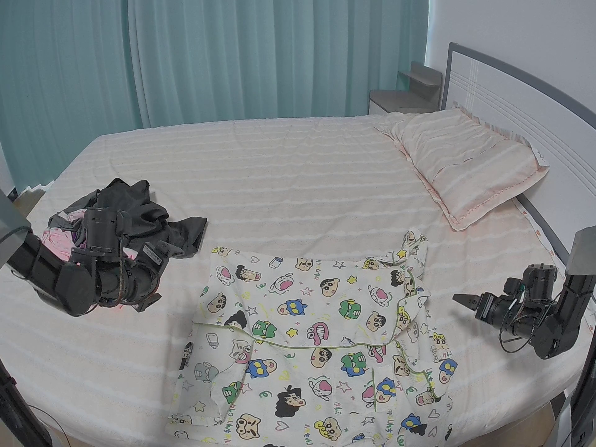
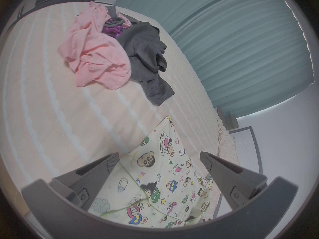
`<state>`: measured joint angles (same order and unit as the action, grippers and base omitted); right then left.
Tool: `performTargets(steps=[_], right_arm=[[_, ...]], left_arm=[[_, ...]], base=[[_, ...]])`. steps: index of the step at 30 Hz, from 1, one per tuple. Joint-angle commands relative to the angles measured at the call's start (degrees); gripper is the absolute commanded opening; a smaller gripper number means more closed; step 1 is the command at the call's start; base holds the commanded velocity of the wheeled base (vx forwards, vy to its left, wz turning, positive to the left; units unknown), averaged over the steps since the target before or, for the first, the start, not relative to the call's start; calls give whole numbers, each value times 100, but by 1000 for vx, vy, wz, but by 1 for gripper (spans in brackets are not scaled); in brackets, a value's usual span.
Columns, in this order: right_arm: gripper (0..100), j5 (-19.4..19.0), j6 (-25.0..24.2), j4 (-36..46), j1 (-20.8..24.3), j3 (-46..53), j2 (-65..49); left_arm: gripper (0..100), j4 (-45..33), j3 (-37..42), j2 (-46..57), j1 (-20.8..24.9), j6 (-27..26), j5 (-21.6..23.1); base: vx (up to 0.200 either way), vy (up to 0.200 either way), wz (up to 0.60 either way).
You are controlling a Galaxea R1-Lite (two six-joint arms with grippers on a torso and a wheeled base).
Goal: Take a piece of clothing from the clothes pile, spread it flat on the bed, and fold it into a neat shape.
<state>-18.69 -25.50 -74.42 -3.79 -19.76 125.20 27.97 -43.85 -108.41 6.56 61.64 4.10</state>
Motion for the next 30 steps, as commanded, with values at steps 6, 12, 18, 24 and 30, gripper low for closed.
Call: performTargets(steps=[6,12,18,24,30], right_arm=[[100,630,1627,-204,203,315,93],[100,990,2172,-204,810,245,251],[100,1350,2339,-195,1364,139,391],[100,1456,2339,-195,1574,130,664],[100,1447,2278,-230,1539,34,734]], left_arm=[[100,262,694,760,162,244,30],[100,253,711,830,214,244,21],[100,262,834,830,214,252,21],[100,253,834,822,214,252,21],[100,262,843,786,214,323,21]], base=[[0,0,0],[0,0,0],[0,0,0],[0,0,0],[0,0,0]])
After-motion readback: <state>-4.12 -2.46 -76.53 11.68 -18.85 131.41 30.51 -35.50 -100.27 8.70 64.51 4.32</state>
